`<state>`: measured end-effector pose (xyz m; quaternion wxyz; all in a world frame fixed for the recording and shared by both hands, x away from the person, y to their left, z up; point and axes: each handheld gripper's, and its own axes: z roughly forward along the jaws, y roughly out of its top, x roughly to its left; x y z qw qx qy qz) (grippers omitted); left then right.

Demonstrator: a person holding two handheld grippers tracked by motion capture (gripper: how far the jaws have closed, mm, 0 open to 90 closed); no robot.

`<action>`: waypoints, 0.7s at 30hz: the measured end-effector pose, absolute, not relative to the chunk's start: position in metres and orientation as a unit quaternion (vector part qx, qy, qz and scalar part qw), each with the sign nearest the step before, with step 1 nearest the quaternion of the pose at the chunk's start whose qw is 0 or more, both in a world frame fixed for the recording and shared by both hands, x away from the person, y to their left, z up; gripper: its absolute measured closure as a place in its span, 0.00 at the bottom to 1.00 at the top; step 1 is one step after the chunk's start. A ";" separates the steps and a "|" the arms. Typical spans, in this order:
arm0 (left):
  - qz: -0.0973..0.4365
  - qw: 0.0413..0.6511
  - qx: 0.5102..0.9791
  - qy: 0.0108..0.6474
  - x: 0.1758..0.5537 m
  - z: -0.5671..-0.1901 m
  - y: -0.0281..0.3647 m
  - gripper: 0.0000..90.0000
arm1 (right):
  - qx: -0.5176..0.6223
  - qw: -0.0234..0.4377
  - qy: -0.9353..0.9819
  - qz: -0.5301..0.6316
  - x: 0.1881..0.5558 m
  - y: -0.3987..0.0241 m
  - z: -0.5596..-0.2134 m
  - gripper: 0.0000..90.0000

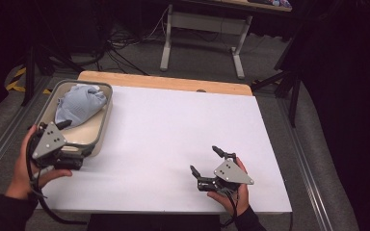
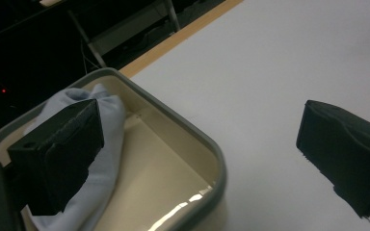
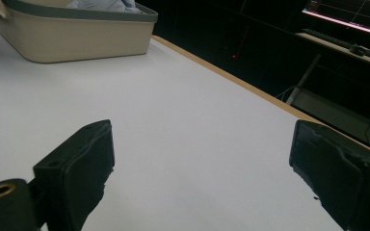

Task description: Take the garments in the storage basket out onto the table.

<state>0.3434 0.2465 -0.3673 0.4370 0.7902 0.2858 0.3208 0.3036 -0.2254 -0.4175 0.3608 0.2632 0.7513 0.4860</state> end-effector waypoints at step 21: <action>0.246 0.290 0.842 0.382 0.489 -0.378 0.275 0.06 | 0.263 0.353 0.765 0.471 0.307 -0.227 -0.422 0.09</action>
